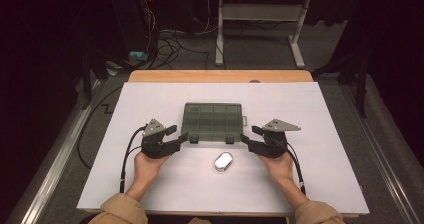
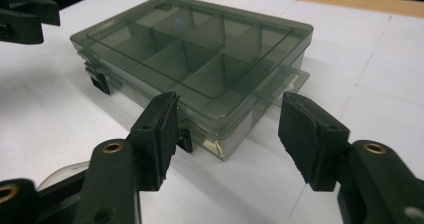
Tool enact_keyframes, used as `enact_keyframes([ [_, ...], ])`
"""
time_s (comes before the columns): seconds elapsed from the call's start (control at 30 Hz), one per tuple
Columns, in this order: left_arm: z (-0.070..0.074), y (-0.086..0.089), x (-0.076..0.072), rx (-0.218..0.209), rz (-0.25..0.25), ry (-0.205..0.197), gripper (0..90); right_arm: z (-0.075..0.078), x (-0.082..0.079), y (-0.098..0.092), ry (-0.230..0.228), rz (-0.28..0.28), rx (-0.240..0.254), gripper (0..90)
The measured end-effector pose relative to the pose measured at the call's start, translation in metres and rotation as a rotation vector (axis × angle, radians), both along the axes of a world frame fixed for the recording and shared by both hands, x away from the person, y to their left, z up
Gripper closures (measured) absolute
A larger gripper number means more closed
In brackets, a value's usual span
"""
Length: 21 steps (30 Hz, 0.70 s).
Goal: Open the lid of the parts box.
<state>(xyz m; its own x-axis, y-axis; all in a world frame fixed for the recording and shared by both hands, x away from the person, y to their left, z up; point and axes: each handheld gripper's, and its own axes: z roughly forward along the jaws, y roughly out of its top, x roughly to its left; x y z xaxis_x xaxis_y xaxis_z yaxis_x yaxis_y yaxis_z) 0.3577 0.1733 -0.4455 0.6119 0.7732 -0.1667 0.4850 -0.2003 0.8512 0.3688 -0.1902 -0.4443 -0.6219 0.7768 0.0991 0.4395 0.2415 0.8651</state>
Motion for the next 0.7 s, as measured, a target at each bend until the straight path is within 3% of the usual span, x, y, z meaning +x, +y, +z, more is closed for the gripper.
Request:
enact_keyframes([
  [0.03, 0.001, 0.000, 0.001, 0.002, 0.000, 0.010, 47.2, 0.002, 0.003, 0.000, 0.024, 0.016, -0.010, 44.3],
  [0.13, 0.003, 0.002, 0.005, 0.021, -0.005, 0.047, 50.2, 0.005, 0.005, 0.000, 0.040, 0.032, -0.021, 47.5],
  [0.33, 0.011, 0.003, 0.014, 0.075, -0.025, 0.107, 55.1, 0.010, 0.011, 0.002, 0.080, 0.068, -0.091, 60.5],
  [0.57, 0.019, 0.008, 0.018, 0.133, -0.070, 0.136, 63.7, 0.010, 0.017, 0.007, 0.130, 0.101, -0.191, 77.3],
  [0.7, 0.023, 0.009, 0.022, 0.176, -0.082, 0.169, 69.8, 0.011, 0.017, 0.008, 0.144, 0.106, -0.213, 82.5],
])
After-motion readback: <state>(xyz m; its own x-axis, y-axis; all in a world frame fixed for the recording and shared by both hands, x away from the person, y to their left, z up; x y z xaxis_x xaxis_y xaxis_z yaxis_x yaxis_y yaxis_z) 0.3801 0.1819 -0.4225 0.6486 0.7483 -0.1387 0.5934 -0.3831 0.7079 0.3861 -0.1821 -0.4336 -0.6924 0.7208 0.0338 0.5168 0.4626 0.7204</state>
